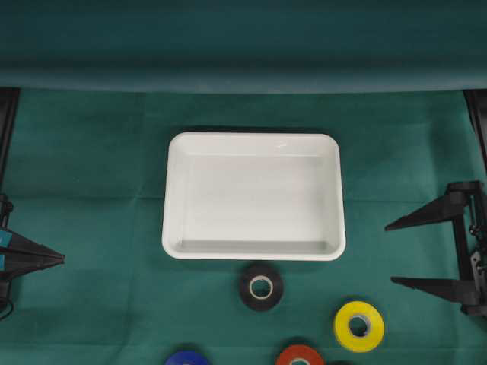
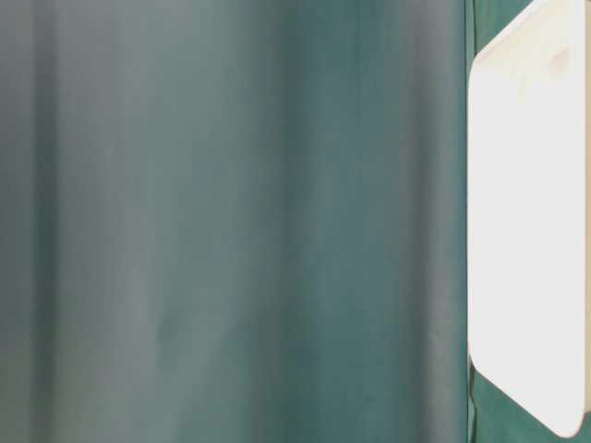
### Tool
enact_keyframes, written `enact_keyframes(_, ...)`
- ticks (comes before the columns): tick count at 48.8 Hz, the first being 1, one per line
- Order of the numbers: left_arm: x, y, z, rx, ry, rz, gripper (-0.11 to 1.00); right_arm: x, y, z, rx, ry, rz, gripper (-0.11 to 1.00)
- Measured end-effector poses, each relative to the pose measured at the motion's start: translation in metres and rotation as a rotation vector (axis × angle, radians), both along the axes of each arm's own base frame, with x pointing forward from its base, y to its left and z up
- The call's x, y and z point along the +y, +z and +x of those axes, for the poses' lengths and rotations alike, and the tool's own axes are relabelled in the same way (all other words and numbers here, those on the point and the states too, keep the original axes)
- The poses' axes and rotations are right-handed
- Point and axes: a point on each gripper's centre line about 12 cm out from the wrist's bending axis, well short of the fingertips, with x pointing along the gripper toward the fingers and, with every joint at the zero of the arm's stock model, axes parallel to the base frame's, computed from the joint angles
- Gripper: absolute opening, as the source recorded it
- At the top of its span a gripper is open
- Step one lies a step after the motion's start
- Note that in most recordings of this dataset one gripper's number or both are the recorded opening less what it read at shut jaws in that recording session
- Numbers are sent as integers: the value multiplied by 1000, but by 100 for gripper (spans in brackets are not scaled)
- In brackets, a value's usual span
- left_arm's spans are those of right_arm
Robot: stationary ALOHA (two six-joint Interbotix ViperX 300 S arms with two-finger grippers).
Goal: Put the tape into the white case with the right arm.
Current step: 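Move the right gripper forward toward the tape rolls near the front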
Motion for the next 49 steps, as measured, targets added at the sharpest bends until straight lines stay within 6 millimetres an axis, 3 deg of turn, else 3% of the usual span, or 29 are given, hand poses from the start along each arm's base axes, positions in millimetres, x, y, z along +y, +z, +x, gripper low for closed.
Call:
enact_keyframes(14,0,-2,0,6,0,-2,0,0,-22,-8,197,-26,51,87)
enact_keyframes(36,0,-6,-1,14,3,0,0,0,-21,-8,196,-16,32,87)
enact_keyframes(49,1,-8,-1,21,6,2,0,19,-23,-11,181,88,11,86)
